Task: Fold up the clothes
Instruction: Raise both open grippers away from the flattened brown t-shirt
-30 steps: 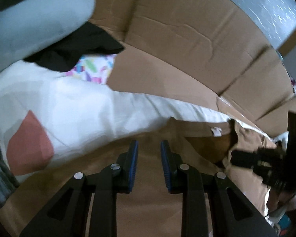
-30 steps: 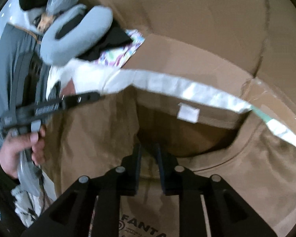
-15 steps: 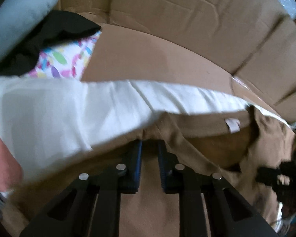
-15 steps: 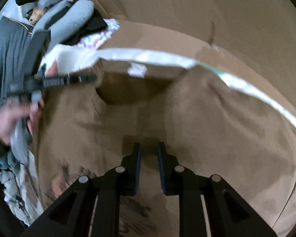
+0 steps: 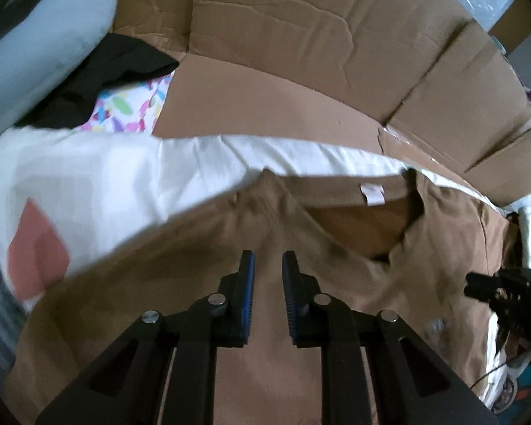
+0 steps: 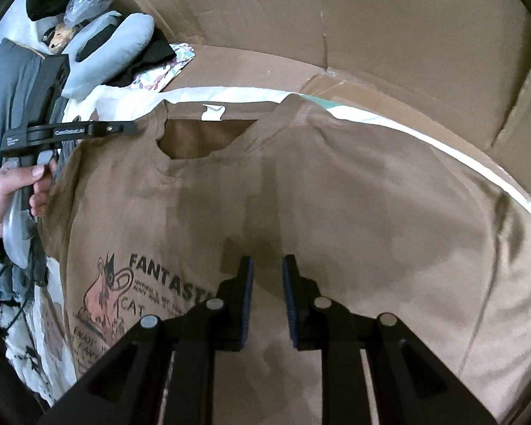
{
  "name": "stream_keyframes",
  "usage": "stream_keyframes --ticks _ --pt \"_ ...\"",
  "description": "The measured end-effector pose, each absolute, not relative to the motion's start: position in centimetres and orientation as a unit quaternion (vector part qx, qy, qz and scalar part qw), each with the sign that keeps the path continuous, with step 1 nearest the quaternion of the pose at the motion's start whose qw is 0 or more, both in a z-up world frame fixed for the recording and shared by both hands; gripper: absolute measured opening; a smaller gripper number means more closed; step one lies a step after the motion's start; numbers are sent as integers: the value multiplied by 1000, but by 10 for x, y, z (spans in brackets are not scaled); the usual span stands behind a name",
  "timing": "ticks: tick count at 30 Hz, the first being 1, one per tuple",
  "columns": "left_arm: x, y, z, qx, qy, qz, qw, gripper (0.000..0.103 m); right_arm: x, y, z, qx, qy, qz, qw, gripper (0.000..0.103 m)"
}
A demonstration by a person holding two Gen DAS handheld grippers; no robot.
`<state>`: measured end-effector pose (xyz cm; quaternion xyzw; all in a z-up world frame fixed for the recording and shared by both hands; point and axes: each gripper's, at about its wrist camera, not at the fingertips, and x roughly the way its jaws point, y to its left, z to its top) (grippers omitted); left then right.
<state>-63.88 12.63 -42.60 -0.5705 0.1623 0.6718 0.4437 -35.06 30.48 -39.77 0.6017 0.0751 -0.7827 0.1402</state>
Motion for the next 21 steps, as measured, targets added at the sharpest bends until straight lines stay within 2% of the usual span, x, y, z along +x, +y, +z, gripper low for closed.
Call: stream_keyframes --ticks 3,5,7,9,14,21 --pt "-630 106 -417 -582 159 670 433 24 -343 308 -384 602 79 -782 138 21" --pt "-625 92 -406 -587 156 671 426 24 -338 309 -374 603 80 -782 140 29" --pt "-620 76 -394 -590 151 674 418 29 -330 312 -359 601 85 -783 137 32" --pt "-613 62 -379 -590 142 677 417 59 -324 316 -343 601 86 -784 132 34" --pt "-598 22 -340 -594 144 685 397 61 -307 323 -304 603 95 -782 123 41" --pt "-582 -31 -282 -596 133 708 355 61 -281 324 -246 602 86 -786 112 42"
